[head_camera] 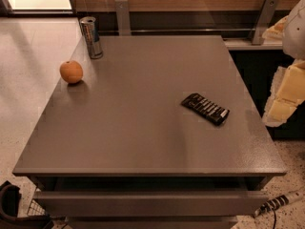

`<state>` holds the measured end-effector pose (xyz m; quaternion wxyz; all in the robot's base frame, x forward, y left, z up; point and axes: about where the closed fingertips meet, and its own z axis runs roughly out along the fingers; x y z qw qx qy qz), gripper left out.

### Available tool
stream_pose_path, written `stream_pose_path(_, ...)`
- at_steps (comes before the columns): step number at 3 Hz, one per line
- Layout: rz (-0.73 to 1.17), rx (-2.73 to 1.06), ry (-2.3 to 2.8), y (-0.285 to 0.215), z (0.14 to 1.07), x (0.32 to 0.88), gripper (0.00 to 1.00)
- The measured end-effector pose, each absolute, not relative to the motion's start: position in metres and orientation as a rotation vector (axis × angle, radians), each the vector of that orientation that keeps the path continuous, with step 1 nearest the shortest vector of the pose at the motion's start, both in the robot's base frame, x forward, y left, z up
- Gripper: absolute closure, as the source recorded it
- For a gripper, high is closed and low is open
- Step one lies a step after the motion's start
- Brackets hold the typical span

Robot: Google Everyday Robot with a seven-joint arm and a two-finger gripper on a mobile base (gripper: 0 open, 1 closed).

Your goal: Pick redbull can

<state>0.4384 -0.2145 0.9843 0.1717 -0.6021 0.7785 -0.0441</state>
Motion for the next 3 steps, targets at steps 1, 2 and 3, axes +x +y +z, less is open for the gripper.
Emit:
stream_pose_path(1,-0.125,-1.709,2.210,-0.214,0.984,0.438,0.00)
stream_pose_path(2,-0.118,-1.665,2.193,-0.214,0.983,0.451,0.00)
stream_pose_path(3,-0.089,-1.559,2.134,-0.207,0.980,0.481,0.00)
